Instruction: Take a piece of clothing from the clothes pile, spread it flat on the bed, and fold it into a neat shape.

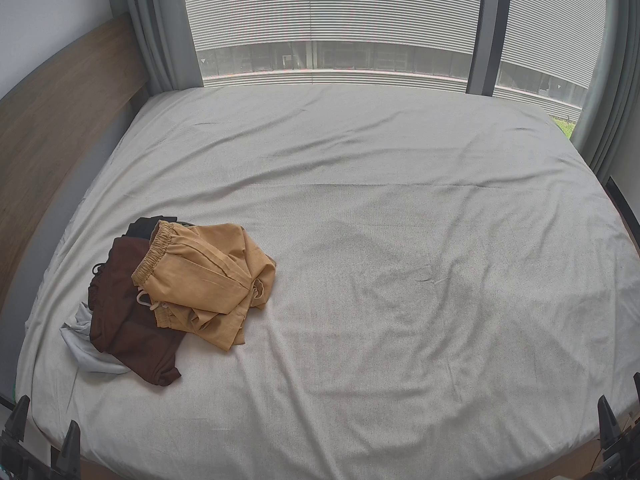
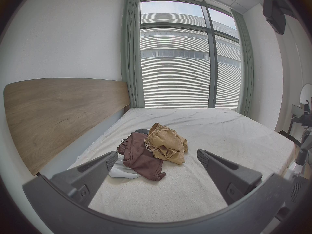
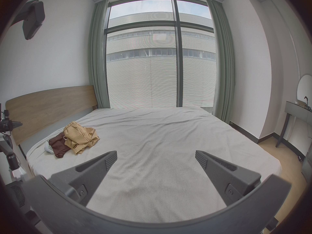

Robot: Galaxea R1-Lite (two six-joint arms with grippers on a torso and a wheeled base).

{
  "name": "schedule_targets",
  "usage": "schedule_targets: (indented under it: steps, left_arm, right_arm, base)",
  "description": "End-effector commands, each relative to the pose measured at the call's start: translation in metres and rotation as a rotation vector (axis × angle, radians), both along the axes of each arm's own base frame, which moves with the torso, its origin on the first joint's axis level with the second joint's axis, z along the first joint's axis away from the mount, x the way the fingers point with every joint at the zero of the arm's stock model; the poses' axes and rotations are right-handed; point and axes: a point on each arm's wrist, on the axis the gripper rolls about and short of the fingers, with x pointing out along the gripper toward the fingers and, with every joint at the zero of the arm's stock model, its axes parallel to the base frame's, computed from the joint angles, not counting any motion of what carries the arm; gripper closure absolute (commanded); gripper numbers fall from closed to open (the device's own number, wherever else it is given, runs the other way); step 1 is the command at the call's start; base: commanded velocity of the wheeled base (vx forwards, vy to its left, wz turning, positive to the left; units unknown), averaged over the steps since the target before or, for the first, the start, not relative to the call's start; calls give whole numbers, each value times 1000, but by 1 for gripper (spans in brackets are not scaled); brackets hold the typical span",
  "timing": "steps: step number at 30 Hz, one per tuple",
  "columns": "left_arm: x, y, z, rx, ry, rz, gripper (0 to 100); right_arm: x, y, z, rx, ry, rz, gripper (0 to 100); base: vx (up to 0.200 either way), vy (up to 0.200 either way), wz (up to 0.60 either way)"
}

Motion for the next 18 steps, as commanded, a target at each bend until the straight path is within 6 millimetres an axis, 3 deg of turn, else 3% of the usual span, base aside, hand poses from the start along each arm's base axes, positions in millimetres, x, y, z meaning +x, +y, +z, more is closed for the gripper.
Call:
schedule_targets:
  steps: [1,18]
  left_arm:
    - [0,0,-5,-2,3,5,0]
    - [0,-1,-5,23,0,-26,0]
  right_arm:
    - [0,0,-5,0,0,0,0]
    - [0,0,-4,-4,-2,0,0]
  base:
    - [0,0,0]
    - [0,0,0]
